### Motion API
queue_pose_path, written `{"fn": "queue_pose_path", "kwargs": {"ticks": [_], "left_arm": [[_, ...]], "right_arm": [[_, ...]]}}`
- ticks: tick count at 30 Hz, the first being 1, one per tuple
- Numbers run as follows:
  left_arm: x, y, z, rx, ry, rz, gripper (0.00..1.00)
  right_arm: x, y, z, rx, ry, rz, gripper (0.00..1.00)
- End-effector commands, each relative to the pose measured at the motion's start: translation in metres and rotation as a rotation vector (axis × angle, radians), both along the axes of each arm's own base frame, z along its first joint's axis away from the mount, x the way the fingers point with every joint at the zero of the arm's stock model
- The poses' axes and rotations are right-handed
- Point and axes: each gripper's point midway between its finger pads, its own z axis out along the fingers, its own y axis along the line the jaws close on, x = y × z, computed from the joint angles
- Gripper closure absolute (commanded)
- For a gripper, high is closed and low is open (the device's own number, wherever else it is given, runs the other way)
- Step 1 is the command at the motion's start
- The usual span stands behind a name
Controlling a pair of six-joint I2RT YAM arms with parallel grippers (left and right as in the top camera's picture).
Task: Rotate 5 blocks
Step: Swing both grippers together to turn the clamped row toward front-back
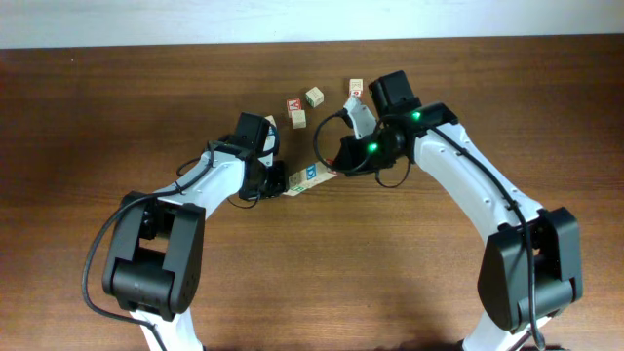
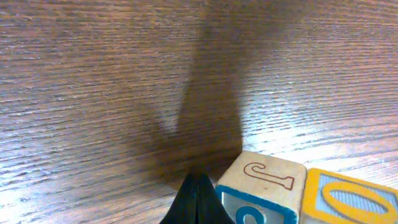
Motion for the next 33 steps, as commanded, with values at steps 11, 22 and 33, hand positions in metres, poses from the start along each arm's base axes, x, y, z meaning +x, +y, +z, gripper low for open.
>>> {"fn": "queue_pose_path", "kwargs": {"ticks": [11,22,33], "left_arm": [[-0.017,-0.057,0.019,-0.209,0.027,-0.133,1.00],[-0.012,-0.049,0.018,-0.197,0.021,-0.113,1.00],[0.004,-0.019,0.018,-0.196,0.013,-0.032,1.00]], "right_arm": [[-0.026,0.042,-0.023,0.011,0.075,0.068,0.96],[-0.017,0.036,-0.027,-0.028,0.050,0.028,0.96],[-0.014,0.037,-0.026,-0.025,0.039,0.027,0.96]]}}
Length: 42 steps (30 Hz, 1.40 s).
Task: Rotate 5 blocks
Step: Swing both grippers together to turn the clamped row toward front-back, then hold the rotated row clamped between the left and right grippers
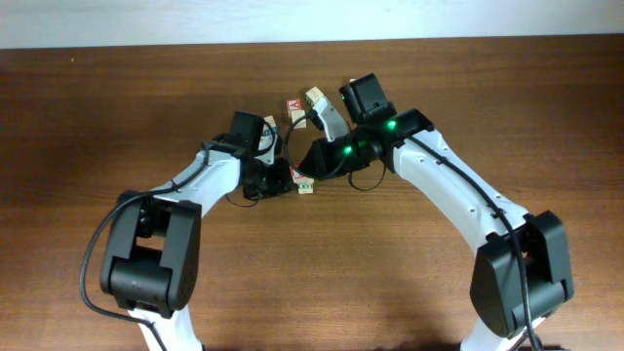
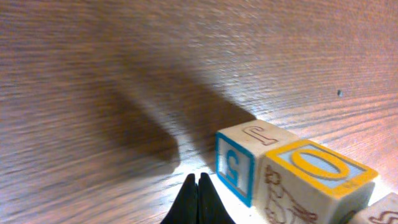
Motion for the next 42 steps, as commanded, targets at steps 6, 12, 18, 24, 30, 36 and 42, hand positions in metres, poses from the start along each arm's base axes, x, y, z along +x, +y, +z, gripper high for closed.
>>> {"fn": "queue_pose_path", "kwargs": {"ticks": [6,12,18,24,30,36,42], "left_arm": [[0.006,-0.004,0.010,-0.035,-0.022,-0.013,1.00],[0.006,-0.002,0.009,-0.027,-0.025,-0.010,1.00],[0.006,-0.002,0.009,-0.024,-0.025,-0.009,1.00],[0.006,-0.002,0.009,-0.024,-0.025,-0.009,1.00],[0.007,-0.002,0.009,-0.024,-0.025,-0.009,1.00],[0.007,-0.002,0.009,-0.024,-0.025,-0.009,1.00],[0.007,-0.002,0.009,-0.024,-0.025,-0.009,1.00]], "right_arm": [[0.002,-0.018,-0.048,-0.151,0.048,-0.057,0.96],[0.006,-0.015,-0.044,-0.133,0.032,-0.055,0.96],[0.010,-0.011,-0.027,-0.114,0.019,-0.050,0.96],[0.010,-0.011,-0.024,-0.114,0.020,-0.047,0.96],[0.011,-0.009,-0.019,-0.102,0.017,-0.043,0.96],[0.013,-0.008,-0.010,-0.100,0.019,-0.049,0.96],[0.013,-0.008,-0.009,-0.099,0.021,-0.051,0.96]]}}
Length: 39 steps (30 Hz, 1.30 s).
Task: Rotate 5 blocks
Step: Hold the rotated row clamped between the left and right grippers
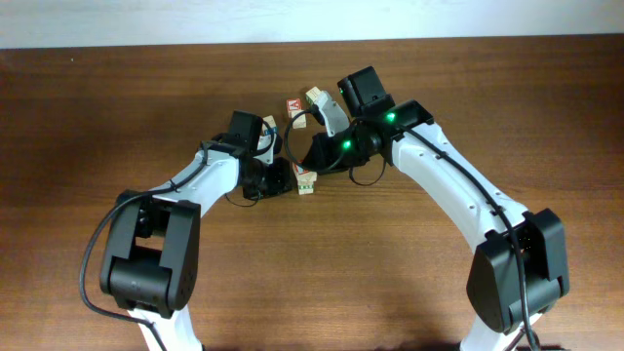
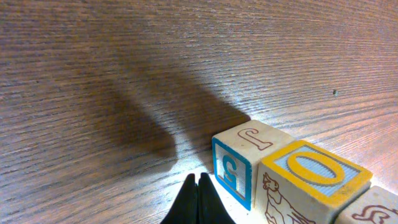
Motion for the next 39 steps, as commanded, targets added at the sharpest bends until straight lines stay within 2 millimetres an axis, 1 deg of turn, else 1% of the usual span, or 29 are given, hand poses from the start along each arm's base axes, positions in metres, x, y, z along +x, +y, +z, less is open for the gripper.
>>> {"fn": "queue_pose_path", "kwargs": {"ticks": [1,12,26,39], "left_arm": [[0.006,-0.003,0.007,-0.010,-0.028,-0.014,1.00],[0.006,-0.003,0.007,-0.010,-0.028,-0.014,1.00],[0.006,-0.002,0.007,-0.003,-0.029,-0.011,1.00],[0.006,-0.002,0.007,-0.003,-0.029,-0.011,1.00]], "right_arm": [[0.005,-0.003,-0.014,-0.044,0.008,-0.013,0.96],[0.005,0.001,-0.009,-0.023,0.018,-0.014,0.96],[-0.003,0.010,-0.002,0.039,0.048,0.020,0.96],[0.000,0.012,0.011,0.055,0.034,0.024,0.96]]}}
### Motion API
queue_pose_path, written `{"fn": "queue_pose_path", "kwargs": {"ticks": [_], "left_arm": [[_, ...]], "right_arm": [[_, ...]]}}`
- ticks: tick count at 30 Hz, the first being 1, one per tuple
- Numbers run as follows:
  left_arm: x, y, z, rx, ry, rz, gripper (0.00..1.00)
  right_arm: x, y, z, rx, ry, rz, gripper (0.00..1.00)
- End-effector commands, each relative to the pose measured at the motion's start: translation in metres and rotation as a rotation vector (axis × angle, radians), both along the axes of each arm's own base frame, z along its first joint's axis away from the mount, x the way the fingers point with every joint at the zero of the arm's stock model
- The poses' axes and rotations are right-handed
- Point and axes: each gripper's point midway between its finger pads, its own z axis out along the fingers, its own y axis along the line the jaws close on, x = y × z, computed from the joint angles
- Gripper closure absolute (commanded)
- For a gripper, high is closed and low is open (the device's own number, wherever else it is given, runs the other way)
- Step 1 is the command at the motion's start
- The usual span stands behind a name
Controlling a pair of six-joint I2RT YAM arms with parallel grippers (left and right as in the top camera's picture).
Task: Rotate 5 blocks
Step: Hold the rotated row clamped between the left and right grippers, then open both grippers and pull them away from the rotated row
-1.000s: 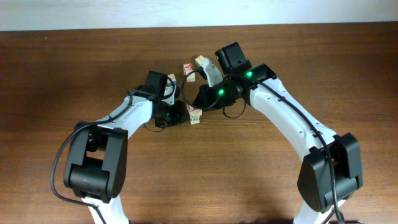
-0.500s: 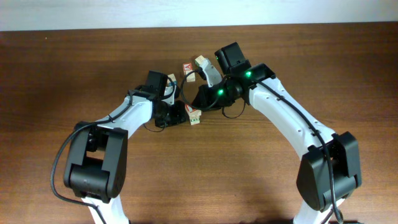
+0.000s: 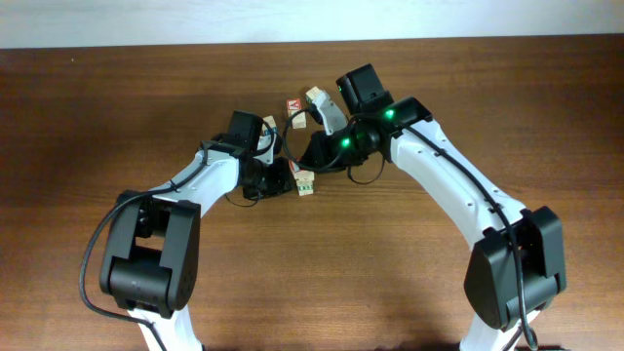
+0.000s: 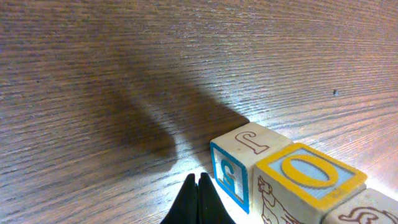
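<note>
Several wooden letter blocks lie mid-table. A short row of them [image 3: 304,182] sits between the two grippers. In the left wrist view that row shows a block with a J on top and a blue-framed side [image 4: 239,163], then a yellow-and-blue O block [image 4: 308,177], then a third block [image 4: 373,210] at the edge. My left gripper [image 4: 198,198] is shut and empty, its tips on the table just left of the J block. My right gripper [image 3: 314,156] reaches down at the row's far side; its jaws are hidden under the arm.
A red block [image 3: 292,104], a pale block [image 3: 314,97] and another block [image 3: 268,122] lie behind the grippers. The two arms crowd the middle of the brown wooden table [image 3: 88,117].
Almost nothing moved. In the left wrist view the block row sits a touch lower and closer to my shut fingertips. The right arm has shifted only slightly.
At first the row lay slanted between the grippers, with my right gripper further right. Then the right arm stood further left and the row was turned, its blue side facing the left wrist camera. Since then both arms have stayed nearly still.
</note>
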Motion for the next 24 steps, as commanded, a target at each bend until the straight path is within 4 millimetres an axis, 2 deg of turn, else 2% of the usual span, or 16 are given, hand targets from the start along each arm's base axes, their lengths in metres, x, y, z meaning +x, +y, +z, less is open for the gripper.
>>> {"fn": "queue_pose_path", "kwargs": {"ticks": [1,14,20,24], "left_arm": [[0.006,-0.002,0.007,-0.003,-0.030,-0.011,1.00],[0.008,0.003,0.006,0.007,-0.032,0.000,1.00],[0.015,0.021,0.006,0.008,-0.028,0.047,1.00],[0.015,0.023,0.006,0.011,-0.031,0.037,1.00]], "right_arm": [[0.003,0.006,0.005,0.019,0.001,0.008,0.96],[0.008,0.003,0.012,0.024,-0.013,-0.003,0.96],[0.020,-0.022,0.021,0.022,-0.035,-0.047,0.96],[0.022,-0.046,0.005,-0.089,-0.009,-0.102,0.96]]}}
